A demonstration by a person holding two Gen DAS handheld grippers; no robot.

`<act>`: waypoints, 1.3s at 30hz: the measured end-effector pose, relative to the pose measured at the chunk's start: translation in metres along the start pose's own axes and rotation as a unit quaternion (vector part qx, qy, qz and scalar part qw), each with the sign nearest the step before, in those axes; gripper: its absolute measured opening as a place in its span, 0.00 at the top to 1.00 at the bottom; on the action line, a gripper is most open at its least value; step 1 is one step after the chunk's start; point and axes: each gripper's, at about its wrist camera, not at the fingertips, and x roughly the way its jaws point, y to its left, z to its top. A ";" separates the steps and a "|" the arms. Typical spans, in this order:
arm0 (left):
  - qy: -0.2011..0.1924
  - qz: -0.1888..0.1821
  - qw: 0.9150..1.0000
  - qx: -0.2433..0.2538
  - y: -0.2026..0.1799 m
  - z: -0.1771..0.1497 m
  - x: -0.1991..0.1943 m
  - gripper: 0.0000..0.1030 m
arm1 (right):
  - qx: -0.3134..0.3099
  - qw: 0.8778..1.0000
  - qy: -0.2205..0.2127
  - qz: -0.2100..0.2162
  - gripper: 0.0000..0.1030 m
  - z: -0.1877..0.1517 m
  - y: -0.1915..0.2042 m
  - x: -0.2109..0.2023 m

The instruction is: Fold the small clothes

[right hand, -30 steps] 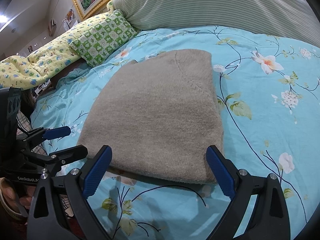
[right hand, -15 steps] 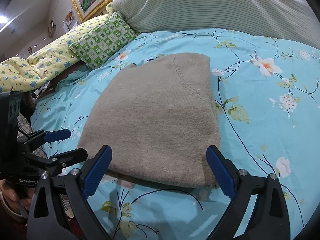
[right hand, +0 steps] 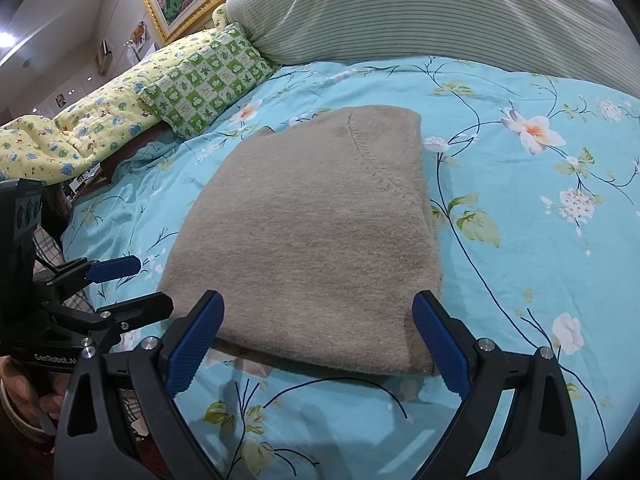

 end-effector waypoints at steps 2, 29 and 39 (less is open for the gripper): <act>0.000 0.000 1.000 0.001 0.000 0.001 -0.001 0.11 | 0.000 1.000 0.001 0.000 0.07 0.000 0.000 0.000; -0.013 0.014 1.000 0.000 0.004 0.019 0.000 0.11 | 0.001 1.000 -0.002 0.000 0.07 0.010 -0.001 -0.001; -0.011 0.017 1.000 -0.013 0.008 0.022 0.002 0.11 | 0.000 1.000 -0.004 0.003 0.07 0.018 -0.008 -0.001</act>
